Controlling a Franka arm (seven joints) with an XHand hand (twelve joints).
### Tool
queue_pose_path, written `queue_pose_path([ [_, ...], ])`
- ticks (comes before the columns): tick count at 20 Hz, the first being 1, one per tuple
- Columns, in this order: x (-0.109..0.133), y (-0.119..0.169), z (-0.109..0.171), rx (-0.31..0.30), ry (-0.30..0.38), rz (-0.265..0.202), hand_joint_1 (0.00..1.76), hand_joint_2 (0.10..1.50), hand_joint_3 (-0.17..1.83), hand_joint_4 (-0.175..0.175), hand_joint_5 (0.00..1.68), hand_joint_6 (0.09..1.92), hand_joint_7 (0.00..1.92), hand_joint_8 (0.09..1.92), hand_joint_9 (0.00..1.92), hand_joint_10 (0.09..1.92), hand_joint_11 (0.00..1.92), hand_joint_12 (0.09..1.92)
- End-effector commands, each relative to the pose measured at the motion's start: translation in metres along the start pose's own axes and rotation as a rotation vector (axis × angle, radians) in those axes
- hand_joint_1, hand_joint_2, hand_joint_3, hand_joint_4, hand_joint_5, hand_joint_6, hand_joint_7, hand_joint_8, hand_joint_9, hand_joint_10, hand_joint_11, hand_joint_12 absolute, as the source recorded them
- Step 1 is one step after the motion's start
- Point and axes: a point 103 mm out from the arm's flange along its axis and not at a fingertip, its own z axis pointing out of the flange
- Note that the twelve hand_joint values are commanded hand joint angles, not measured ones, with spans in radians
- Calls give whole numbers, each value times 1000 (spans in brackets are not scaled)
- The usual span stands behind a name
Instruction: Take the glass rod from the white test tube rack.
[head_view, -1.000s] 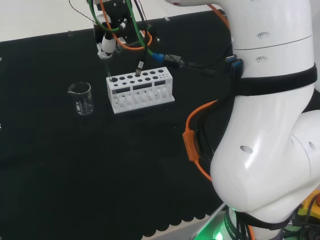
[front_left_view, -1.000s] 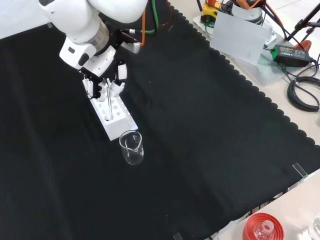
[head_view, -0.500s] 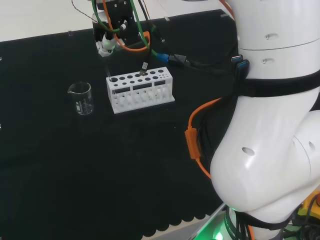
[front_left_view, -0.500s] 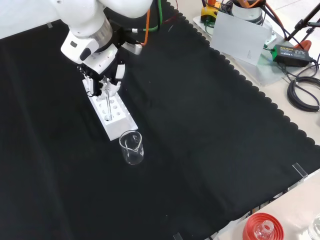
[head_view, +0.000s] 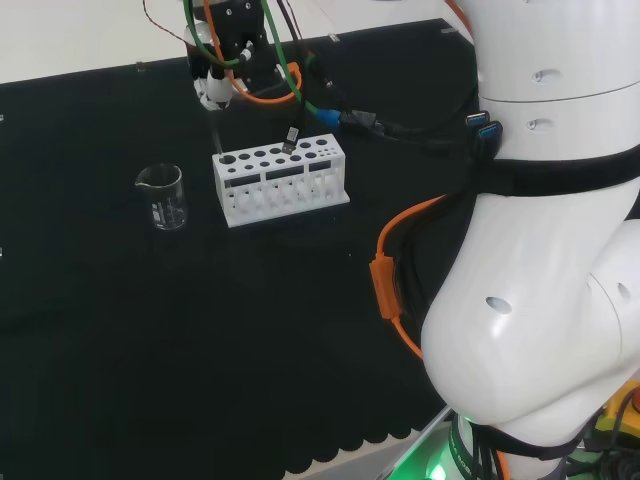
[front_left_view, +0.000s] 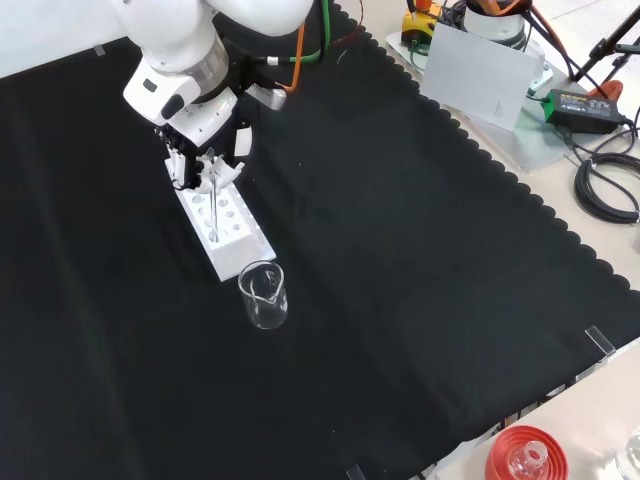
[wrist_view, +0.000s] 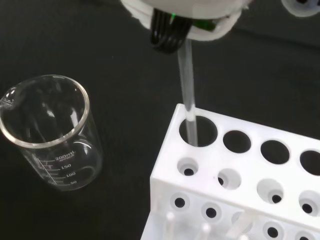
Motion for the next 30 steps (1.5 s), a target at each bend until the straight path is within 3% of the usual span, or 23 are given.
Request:
queue_pose_path([
  [1, -6, -6, 0, 2, 37, 28, 1304, 683, 723, -175, 1019, 958, 1289, 848, 1788, 87, 1596, 483],
  [5, -10, -13, -4, -33, 62, 41, 1307, 668, 743, -175, 1032, 927, 1298, 861, 1827, 87, 1619, 494],
  [8, -11, -19, -10, -39, 72, 57, 1208, 687, 754, -175, 1088, 986, 1486, 706, 1858, 87, 1650, 486],
  [11, -12, -26, -14, -41, 78, 71, 1190, 678, 774, -175, 1108, 992, 1546, 643, 1879, 87, 1666, 479],
  [13, -13, -30, -17, -42, 80, 75, 1270, 644, 787, -175, 1085, 914, 1408, 768, 1881, 87, 1668, 469],
  [18, -13, -39, -28, -51, 85, 83, 1194, 656, 805, -175, 1119, 985, 1559, 638, 1899, 87, 1685, 457],
  [30, -11, -46, -33, -22, 73, 89, 1190, 650, 816, -175, 1125, 988, 1583, 614, 1907, 87, 1691, 455],
])
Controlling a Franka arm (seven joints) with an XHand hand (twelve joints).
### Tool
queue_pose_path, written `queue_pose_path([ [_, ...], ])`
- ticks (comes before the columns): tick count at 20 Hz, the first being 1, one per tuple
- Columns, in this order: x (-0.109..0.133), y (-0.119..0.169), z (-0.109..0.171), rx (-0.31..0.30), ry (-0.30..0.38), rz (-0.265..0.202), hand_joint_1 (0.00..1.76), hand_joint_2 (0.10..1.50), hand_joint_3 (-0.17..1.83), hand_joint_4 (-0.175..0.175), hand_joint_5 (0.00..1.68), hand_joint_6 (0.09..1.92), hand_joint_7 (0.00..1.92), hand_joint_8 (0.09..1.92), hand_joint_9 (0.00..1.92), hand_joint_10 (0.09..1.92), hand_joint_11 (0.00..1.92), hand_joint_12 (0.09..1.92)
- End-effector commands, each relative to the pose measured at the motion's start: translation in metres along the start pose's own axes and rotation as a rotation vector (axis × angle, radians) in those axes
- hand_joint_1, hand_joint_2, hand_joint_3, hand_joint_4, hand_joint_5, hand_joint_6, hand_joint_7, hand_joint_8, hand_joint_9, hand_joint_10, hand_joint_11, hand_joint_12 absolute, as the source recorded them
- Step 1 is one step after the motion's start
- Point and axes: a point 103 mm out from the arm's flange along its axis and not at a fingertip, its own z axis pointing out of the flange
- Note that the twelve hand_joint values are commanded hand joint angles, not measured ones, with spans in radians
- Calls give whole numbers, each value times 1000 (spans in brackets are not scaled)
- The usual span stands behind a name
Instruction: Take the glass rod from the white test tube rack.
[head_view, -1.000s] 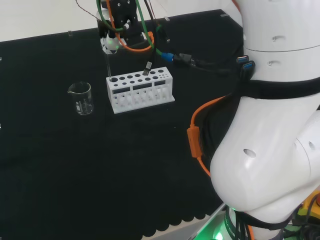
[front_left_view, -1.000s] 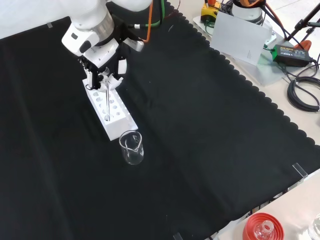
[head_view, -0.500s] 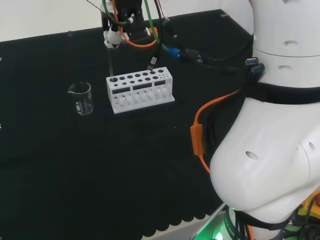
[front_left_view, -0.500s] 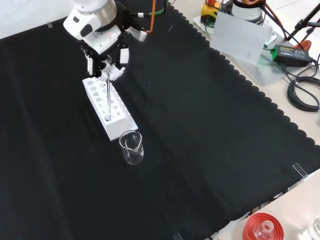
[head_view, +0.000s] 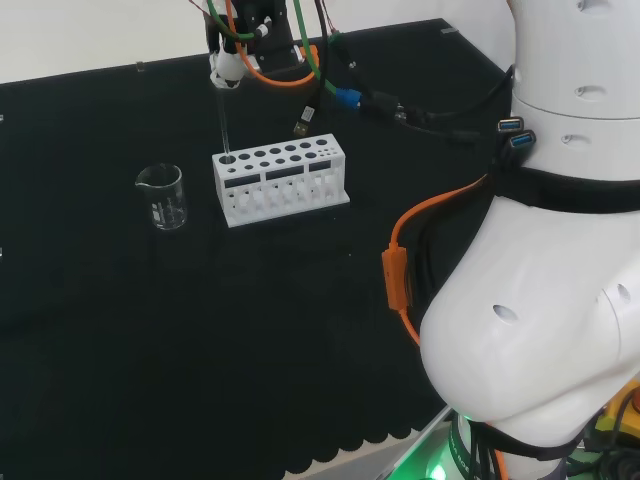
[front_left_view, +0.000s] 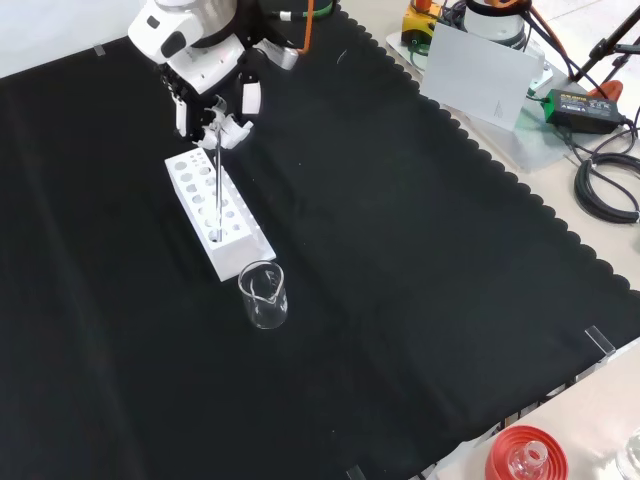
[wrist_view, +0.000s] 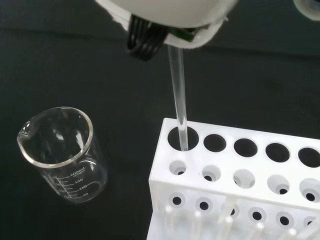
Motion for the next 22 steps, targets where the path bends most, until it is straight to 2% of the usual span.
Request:
queue_pose_path([
  [1, 0, -1, 6, 17, -9, -2, 1190, 649, 816, -175, 1126, 987, 1584, 613, 1908, 87, 1691, 455],
  [5, -2, 1, 13, 33, -11, 1, 1190, 647, 819, -175, 1127, 987, 1586, 610, 1909, 87, 1691, 454],
  [12, -1, 1, 12, 27, -10, -8, 1190, 645, 823, -175, 1128, 986, 1587, 606, 1910, 87, 1692, 453],
  [22, 4, -8, -9, -4, -20, -9, 1191, 641, 828, -175, 1131, 984, 1589, 601, 1912, 87, 1692, 452],
])
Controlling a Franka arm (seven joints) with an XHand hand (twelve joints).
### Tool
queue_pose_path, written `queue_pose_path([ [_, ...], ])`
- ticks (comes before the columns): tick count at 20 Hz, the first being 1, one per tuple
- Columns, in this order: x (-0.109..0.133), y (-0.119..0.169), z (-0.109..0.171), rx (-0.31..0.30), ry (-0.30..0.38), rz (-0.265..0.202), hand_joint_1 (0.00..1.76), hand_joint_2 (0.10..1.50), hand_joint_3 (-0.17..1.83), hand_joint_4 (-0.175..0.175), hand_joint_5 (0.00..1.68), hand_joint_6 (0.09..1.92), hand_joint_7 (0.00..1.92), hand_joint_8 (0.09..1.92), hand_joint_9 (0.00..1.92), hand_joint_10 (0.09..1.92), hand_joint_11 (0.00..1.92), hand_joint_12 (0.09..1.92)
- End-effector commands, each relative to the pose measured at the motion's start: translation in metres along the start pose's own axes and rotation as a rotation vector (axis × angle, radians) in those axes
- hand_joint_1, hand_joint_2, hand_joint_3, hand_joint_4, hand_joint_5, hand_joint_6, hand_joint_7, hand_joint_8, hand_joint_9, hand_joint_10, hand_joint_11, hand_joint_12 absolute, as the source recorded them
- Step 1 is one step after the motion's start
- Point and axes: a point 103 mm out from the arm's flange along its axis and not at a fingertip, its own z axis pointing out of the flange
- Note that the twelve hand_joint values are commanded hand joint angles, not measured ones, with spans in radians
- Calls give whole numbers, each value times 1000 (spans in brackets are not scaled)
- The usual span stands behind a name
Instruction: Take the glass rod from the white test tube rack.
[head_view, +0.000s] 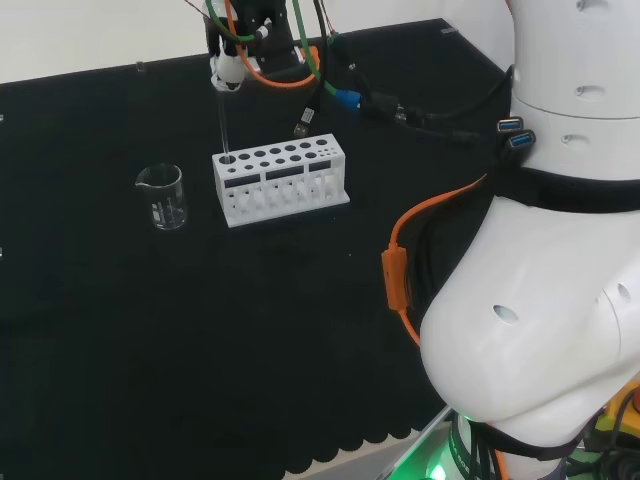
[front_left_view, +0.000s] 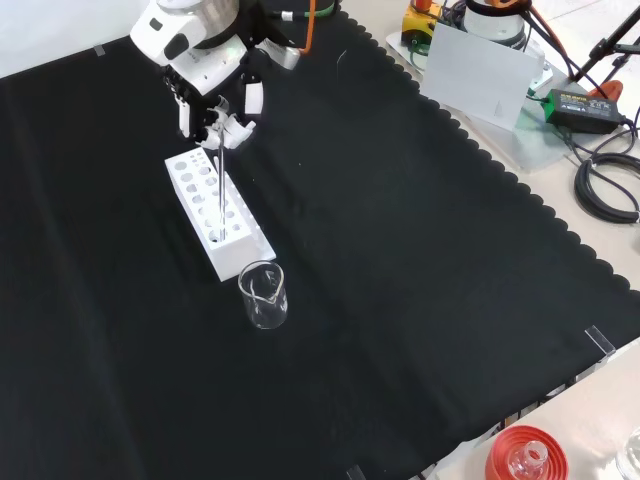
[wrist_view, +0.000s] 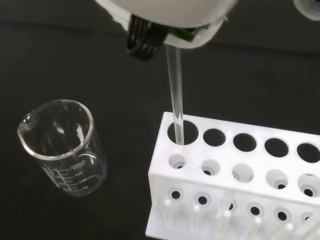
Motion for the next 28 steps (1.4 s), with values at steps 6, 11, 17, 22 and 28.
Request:
queue_pose_path([
  [6, 8, -16, -22, -26, -24, -5, 1191, 640, 829, -175, 1132, 983, 1591, 598, 1914, 87, 1693, 452],
  [11, 14, -25, -32, -37, -32, -6, 1191, 639, 831, -175, 1133, 983, 1595, 596, 1915, 87, 1693, 451],
  [17, 22, -35, -42, -51, -38, -10, 1191, 638, 832, -175, 1134, 982, 1598, 592, 1916, 87, 1694, 452],
  [22, 28, -40, -43, -52, -44, -15, 1191, 637, 833, -175, 1135, 981, 1601, 590, 1917, 87, 1695, 452],
  [28, 40, -51, -45, -60, -52, -25, 1191, 635, 835, -175, 1136, 980, 1603, 586, 1917, 87, 1695, 452],
])
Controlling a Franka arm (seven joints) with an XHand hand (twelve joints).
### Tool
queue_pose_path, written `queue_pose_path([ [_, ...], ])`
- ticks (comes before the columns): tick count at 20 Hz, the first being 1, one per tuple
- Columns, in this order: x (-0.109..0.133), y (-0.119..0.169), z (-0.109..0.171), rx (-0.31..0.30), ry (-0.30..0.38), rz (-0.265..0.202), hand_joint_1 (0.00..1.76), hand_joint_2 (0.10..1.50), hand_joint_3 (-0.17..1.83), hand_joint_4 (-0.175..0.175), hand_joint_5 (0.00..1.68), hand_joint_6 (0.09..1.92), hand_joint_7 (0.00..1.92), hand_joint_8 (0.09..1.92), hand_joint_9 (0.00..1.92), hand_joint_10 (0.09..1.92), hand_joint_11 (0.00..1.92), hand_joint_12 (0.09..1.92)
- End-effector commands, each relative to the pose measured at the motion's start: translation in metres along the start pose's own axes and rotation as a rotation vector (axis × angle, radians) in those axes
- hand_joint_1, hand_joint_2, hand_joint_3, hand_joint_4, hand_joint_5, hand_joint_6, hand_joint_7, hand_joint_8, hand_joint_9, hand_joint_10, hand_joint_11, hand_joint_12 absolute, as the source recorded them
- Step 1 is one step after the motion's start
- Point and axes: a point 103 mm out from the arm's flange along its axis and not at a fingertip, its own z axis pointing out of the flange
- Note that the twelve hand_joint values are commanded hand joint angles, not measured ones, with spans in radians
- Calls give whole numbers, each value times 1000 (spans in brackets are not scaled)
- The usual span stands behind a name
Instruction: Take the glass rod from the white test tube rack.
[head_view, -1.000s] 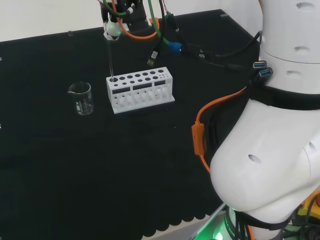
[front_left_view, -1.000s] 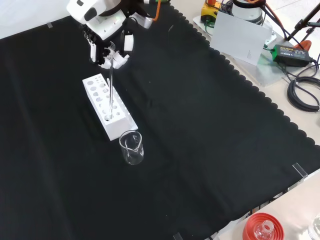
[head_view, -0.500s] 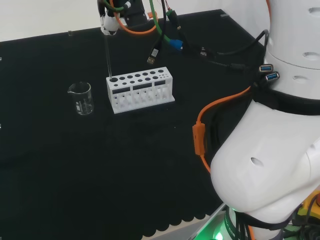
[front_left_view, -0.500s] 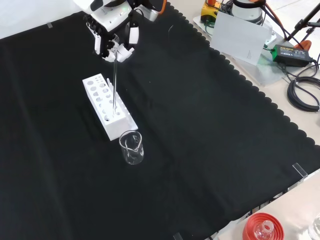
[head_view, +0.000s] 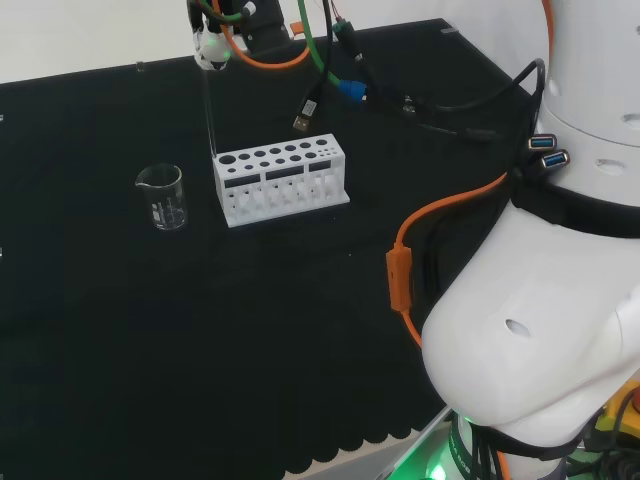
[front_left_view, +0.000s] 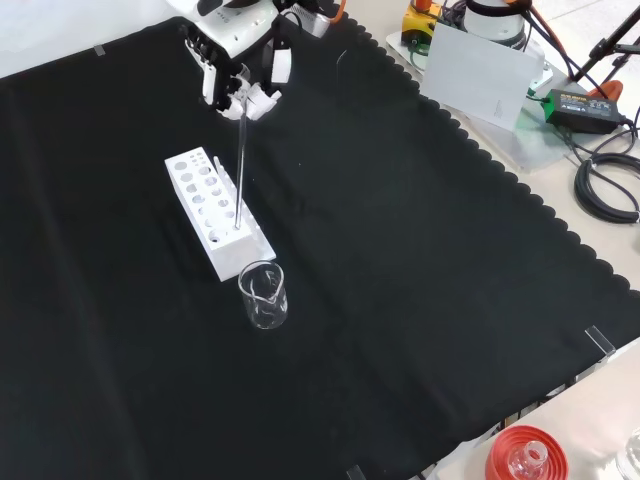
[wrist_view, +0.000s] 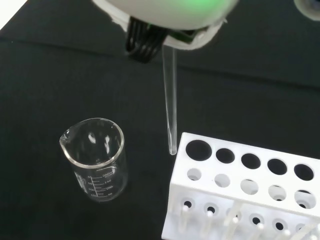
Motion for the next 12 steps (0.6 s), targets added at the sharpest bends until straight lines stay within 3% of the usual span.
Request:
queue_pose_path([
  [1, 13, -11, -5, -10, -5, -14, 1191, 635, 835, -175, 1136, 980, 1604, 585, 1918, 87, 1695, 452],
  [12, 20, -26, -17, -34, -4, -36, 1191, 633, 837, -175, 1137, 979, 1607, 579, 1919, 87, 1696, 451],
])
